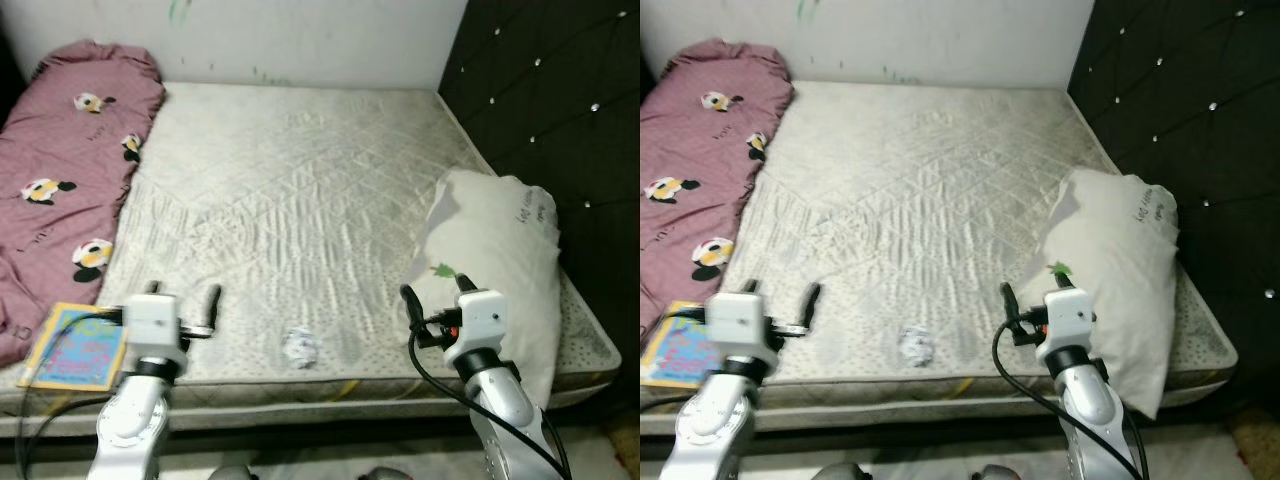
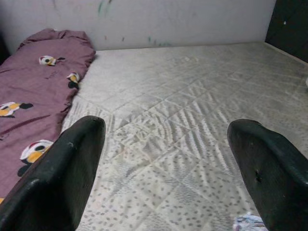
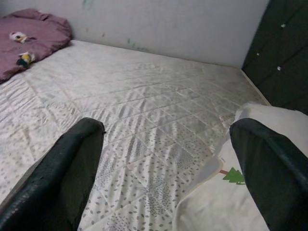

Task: Clean up the room

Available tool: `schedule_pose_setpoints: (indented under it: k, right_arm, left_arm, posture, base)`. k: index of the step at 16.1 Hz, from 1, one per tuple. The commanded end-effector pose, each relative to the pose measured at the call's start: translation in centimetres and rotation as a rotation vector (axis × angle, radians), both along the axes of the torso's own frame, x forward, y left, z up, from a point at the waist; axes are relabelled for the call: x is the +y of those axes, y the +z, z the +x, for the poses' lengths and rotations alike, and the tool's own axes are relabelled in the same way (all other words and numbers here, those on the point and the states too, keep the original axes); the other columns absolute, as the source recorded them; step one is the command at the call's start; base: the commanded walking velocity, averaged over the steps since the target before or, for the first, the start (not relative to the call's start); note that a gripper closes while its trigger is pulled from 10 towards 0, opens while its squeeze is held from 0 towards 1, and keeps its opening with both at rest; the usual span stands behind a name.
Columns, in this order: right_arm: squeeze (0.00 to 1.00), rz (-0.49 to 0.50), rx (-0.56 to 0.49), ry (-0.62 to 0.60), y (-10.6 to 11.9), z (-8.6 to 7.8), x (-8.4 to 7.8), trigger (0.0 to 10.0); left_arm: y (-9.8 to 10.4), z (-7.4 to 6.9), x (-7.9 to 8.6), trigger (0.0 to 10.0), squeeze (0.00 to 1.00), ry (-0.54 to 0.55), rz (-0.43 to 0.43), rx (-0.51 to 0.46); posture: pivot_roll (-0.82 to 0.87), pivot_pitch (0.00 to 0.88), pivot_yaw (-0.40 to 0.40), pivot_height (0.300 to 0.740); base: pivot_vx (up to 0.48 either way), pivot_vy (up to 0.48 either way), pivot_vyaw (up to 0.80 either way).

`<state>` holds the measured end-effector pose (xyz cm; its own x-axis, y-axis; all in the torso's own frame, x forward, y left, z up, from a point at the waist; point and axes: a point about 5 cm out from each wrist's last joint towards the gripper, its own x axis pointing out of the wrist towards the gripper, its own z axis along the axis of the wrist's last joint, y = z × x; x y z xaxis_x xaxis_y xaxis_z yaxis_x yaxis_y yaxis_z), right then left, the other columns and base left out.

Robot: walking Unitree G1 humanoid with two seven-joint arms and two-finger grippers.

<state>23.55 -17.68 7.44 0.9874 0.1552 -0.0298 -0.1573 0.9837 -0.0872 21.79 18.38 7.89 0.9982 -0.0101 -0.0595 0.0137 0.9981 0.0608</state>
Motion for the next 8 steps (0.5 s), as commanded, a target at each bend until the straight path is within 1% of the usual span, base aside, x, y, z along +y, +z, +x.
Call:
schedule_pose_setpoints:
  k: [1,3,4,5,7,8]
  right_arm:
    - [0.00,-0.006,0.011,-0.045,0.01,-0.06,-1.17,10.0]
    - [0.00,-0.003,0.011,-0.043,0.13,-0.06,-1.20,10.0]
    - [0.00,-0.001,0.012,-0.045,0.17,-0.06,-1.22,10.0]
    - [0.00,0.000,0.012,-0.045,0.18,-0.05,-1.22,10.0]
    - [0.00,0.005,0.008,-0.051,0.27,0.12,-1.20,10.0]
    - [0.00,0.008,0.007,-0.053,0.31,0.22,-1.20,10.0]
  left_arm:
    - [0.17,0.21,-0.87,10.0,0.00,-0.024,-0.032,-0.003]
    - [0.40,0.26,-0.90,10.0,0.00,-0.019,-0.040,-0.006]
    - [0.55,0.30,-0.93,10.0,0.00,-0.010,-0.011,-0.009]
    - [0.57,0.30,-0.91,10.0,0.00,-0.005,-0.005,-0.011]
    - [0.65,0.32,-0.87,10.0,0.00,-0.001,-0.029,-0.017]
    - [0.81,0.28,-1.06,10.0,0.00,-0.021,-0.053,-0.025]
  posture:
    - [0.03,0.076,-0.038,0.740]
    - [0.03,0.090,-0.039,0.740]
    - [0.03,0.098,-0.039,0.740]
    - [0.03,0.098,-0.039,0.740]
    - [0.03,0.104,-0.036,0.740]
    - [0.03,0.104,-0.036,0.740]
  base:
    - [0.000,0.480,0.00]
    - [0.000,0.480,0.00]
    - [0.000,0.000,0.00]
    - [0.000,0.000,0.00]
    - [0.000,0.000,0.00]
    - [0.000,0.000,0.00]
